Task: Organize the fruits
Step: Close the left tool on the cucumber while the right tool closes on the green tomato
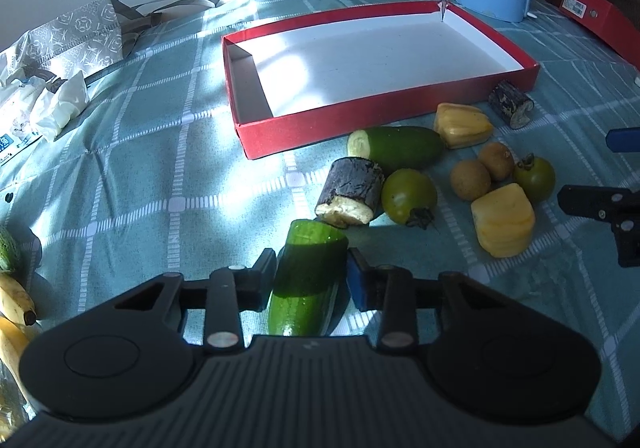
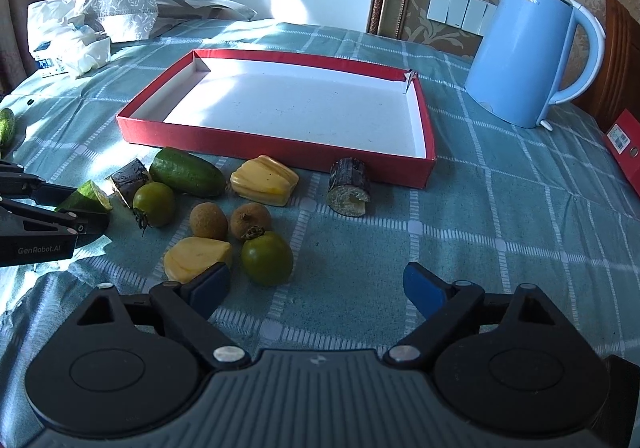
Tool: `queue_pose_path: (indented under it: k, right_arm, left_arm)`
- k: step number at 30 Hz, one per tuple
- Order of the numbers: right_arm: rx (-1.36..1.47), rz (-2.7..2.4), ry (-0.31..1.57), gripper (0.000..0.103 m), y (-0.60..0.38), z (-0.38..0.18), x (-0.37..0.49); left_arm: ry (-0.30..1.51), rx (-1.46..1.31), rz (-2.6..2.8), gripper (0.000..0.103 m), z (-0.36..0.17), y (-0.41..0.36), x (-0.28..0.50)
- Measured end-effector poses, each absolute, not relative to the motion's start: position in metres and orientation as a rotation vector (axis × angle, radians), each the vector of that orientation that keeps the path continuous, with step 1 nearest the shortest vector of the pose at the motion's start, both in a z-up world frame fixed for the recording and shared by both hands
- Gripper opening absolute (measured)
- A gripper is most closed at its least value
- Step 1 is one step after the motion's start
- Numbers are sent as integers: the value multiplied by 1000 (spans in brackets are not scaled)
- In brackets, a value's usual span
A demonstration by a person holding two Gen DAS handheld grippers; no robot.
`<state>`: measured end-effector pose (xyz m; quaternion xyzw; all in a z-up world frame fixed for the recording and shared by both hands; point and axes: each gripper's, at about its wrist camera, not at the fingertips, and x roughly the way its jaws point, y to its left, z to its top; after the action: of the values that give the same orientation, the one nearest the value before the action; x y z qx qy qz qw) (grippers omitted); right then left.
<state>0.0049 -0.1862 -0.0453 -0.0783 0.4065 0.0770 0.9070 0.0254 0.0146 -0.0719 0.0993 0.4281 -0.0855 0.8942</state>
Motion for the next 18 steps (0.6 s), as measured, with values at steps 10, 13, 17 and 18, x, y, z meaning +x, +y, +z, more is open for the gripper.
queue_pose_path:
  k: [10,13,17,18]
  right_arm:
    - [-176,250,894,78,-182,-59,17]
    - [-211,279,879,78,-176,-59,20]
    - [-286,309,873,49,-168,-62,26]
    - [-298,316,879,41,-167,-64,27]
  left_arm:
    - [877,172,-154,33,-64,21,22]
    - [877,161,-150,33,-62,23,21]
    - [875,145,-147,33,-58,26,18]
    - [874,144,-146,33,-58,26,18]
